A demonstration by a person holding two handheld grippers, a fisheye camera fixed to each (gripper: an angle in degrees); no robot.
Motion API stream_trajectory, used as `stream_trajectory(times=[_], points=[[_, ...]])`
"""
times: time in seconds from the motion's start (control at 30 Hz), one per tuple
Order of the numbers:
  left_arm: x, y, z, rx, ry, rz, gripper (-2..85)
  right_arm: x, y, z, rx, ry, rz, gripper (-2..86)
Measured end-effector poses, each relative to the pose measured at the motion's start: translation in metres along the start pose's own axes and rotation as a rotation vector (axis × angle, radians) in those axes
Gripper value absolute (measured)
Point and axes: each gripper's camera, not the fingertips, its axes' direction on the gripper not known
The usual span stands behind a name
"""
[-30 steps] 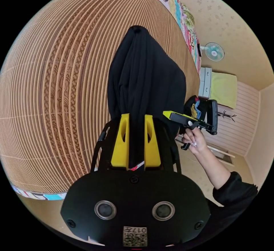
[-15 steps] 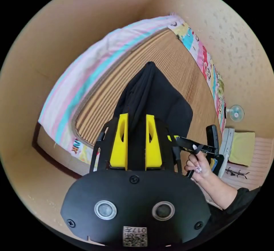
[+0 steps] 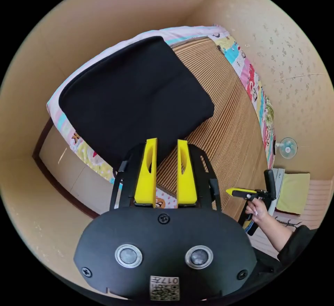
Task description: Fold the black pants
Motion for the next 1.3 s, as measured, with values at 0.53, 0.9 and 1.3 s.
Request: stream_trajectory(times=[0.53, 0.9, 1.3], points=[[0.283, 0.238, 0.051, -0.094, 0.333, 1.192, -1.0, 0.001, 0.528, -0.214, 0.670, 0.112, 0.588, 0.3], [0.364, 0.389, 0.114, -0.017, 0.597, 1.142, -1.0, 0.023, 0.735, -0.212, 1.134, -0.198, 0.869, 1.1], [0.303, 0.471, 0.141, 0.221, 0.460, 0.952, -0.9, 0.113, 0.832, -0.401, 1.571, -0.341, 0.912, 10.7]])
